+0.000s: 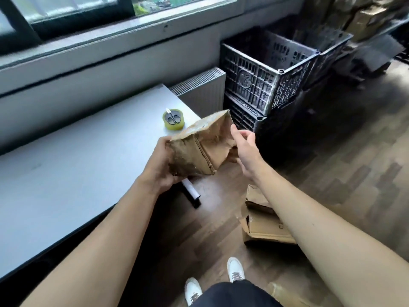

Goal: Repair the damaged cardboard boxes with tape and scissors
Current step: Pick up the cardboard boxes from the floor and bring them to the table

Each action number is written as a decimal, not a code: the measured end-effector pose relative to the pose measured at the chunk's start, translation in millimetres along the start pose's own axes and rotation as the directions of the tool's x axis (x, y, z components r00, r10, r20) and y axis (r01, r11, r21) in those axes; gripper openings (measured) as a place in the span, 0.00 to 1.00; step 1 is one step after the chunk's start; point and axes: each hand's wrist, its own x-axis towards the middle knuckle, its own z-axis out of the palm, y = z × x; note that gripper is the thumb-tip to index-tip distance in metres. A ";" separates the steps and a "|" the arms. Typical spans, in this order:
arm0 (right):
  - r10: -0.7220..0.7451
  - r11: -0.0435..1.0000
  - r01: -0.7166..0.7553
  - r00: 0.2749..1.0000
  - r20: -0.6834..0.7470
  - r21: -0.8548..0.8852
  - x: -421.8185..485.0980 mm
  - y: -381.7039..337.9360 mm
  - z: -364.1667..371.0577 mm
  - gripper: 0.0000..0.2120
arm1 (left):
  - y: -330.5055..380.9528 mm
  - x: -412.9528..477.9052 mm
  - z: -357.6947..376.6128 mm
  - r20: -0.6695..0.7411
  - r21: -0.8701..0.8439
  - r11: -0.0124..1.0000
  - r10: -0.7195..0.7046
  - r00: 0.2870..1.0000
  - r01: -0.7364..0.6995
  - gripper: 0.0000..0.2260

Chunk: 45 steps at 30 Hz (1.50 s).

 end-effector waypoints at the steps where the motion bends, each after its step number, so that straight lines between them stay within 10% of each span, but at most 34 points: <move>1: -0.043 0.999 0.044 0.999 0.015 -0.029 5.3 -4.5 3.6 0.24 | 4.0 -0.4 -4.5 -0.026 -0.037 0.999 -0.019 0.999 0.018 0.17; 4: -0.123 0.986 0.131 0.989 0.081 -0.106 23.2 -15.5 11.1 0.30 | 12.5 -6.3 -11.0 -0.080 -0.160 0.986 -0.065 0.995 0.052 0.18; 11: -0.171 0.984 0.177 0.952 0.254 0.000 40.0 -28.5 36.2 0.06 | 19.3 -27.6 -15.3 -0.176 -0.282 0.959 -0.037 0.984 -0.015 0.29; 26: -0.225 0.966 0.258 0.788 0.573 0.024 29.6 -48.1 77.3 0.33 | 10.1 -47.7 -30.9 -0.546 0.016 0.993 0.108 0.831 -0.118 0.31; 36: -0.170 0.980 0.199 0.810 0.561 0.010 24.0 -38.9 97.7 0.09 | 17.7 -63.1 -71.9 -0.550 -0.144 0.989 -0.056 0.833 -0.029 0.32; 45: -0.173 0.977 0.208 0.895 0.410 -0.043 7.2 -23.4 128.2 0.11 | 30.0 -84.9 -90.1 -0.298 0.094 0.950 0.312 0.902 -0.297 0.31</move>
